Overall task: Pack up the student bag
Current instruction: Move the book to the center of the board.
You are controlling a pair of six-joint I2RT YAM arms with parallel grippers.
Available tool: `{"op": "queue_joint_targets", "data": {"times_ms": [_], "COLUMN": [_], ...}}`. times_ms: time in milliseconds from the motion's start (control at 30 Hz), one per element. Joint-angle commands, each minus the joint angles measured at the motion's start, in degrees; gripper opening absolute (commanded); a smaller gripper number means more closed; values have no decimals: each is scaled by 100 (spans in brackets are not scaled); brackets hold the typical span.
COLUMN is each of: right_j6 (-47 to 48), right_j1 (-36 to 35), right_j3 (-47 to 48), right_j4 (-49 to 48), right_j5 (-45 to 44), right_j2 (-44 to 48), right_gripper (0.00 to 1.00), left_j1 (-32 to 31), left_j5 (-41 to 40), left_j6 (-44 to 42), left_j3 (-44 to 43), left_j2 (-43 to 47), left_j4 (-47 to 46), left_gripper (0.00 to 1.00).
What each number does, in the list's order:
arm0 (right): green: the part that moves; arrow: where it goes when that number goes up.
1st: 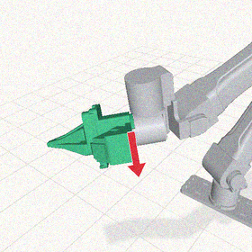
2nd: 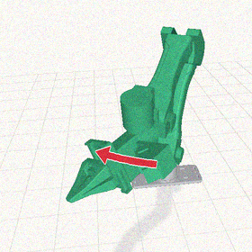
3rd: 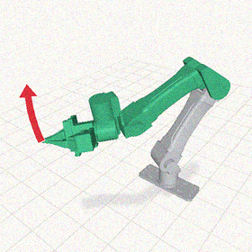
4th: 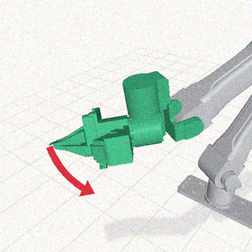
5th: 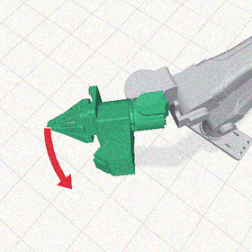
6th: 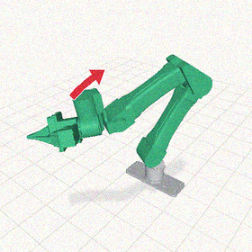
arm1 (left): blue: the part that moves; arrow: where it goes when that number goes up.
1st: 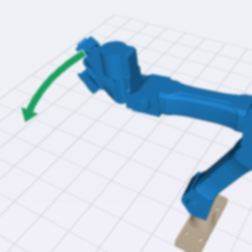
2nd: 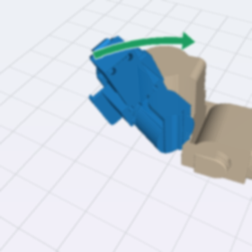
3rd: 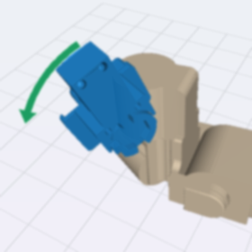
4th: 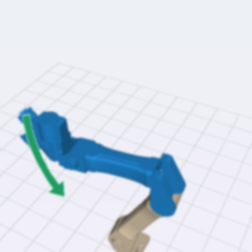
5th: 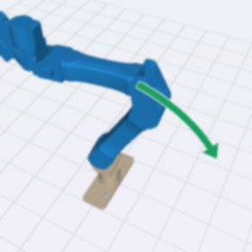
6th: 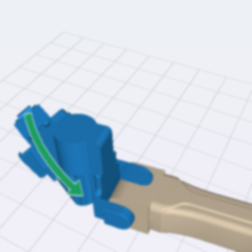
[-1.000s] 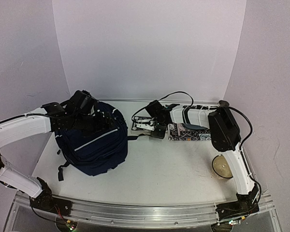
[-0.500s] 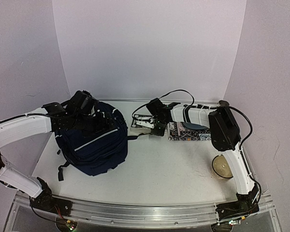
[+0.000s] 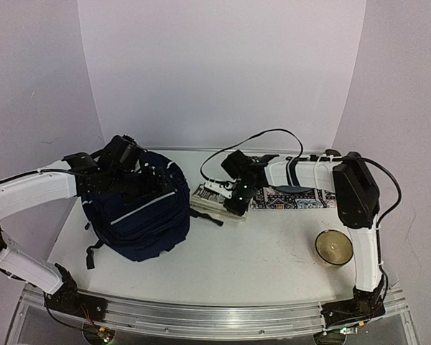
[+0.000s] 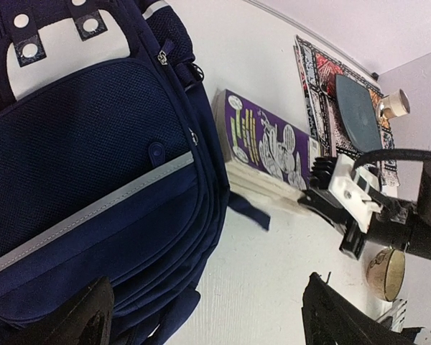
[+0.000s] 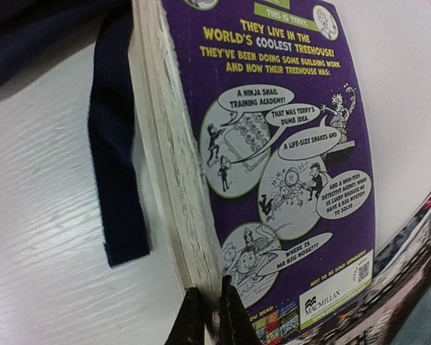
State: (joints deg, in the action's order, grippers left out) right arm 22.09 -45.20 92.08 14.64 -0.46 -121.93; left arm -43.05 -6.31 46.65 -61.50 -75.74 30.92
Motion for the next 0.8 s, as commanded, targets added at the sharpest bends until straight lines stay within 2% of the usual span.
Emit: {"op": "queue_joint_targets", "data": {"times_ms": [0, 233, 333, 433, 467, 533, 567, 767], "right_j6": [-1610, -3774, -4359, -4532, -4524, -4441, -4364, -3989], "right_j1": [-347, -949, -1223, -1358, -1362, -1349, -1308, -738], "right_j3": [-646, -1516, -1759, -1779, -1750, -1601, -1496, -1406], "right_j4": [587, 1018, 1056, 1082, 1078, 1109, 1146, 1183], "right_j5": [691, 960, 1299, 1823, 1928, 1889, 1845, 1972], "right_j2": [813, 1519, 1743, 1839, 1861, 1896, 1901, 1964], "right_gripper": [0, 0, 0, 2, 9, 31, 38, 61], "left_j1": [32, 33, 32, 24, 23, 0, -33, -370], "left_j5": [-81, 272, 408, 657, 836, 1049, 1118, 1216], "left_j6": [152, 237, 264, 274, 276, 292, 304, 536], "left_j3": [123, 272, 318, 381, 402, 445, 458, 535], "left_j2": [173, 35, -17, -121, -154, -240, -282, -454], "left_j4": [-86, -346, -418, -507, -534, -601, -624, -744], "left_gripper": [92, 92, 91, 91, 91, 90, 90, 89]}}
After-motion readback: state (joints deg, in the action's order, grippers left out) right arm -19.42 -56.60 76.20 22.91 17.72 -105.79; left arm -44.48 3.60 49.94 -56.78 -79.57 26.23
